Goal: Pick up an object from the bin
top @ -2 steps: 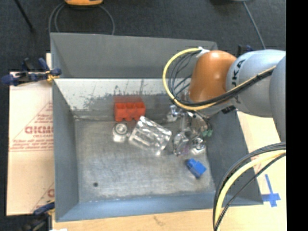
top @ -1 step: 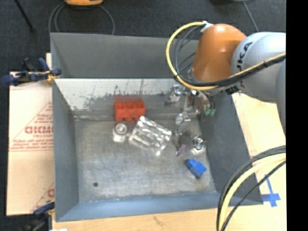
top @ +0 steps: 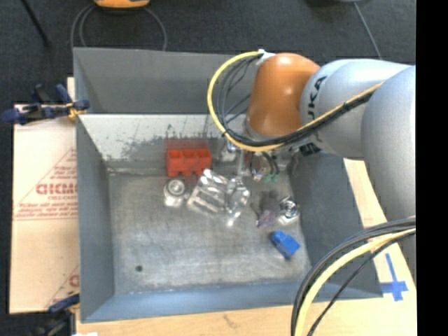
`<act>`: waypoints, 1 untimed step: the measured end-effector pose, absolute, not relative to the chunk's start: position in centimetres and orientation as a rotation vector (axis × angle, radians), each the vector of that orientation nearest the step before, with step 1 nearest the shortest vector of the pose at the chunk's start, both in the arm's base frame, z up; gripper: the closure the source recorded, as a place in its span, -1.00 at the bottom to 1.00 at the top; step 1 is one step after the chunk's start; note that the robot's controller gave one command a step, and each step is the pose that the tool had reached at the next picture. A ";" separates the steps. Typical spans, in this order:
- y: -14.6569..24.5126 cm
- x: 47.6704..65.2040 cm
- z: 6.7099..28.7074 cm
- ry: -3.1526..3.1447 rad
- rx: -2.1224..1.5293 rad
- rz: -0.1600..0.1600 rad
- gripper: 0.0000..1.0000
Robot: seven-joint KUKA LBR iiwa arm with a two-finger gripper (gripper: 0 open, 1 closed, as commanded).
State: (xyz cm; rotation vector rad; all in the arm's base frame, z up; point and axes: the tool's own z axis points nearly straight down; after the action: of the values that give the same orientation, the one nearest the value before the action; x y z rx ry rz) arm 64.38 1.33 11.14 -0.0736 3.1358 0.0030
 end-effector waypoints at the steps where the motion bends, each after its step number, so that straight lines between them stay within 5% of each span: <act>1: 2.2 63.4 7.7 3.111 -0.338 -0.005 -1.00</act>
Offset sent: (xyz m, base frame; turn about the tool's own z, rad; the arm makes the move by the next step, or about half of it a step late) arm -0.0139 0.0114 -0.0403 -0.1720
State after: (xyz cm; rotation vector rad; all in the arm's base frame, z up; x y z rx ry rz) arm 63.42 2.23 7.66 -0.3378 3.1107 -0.0053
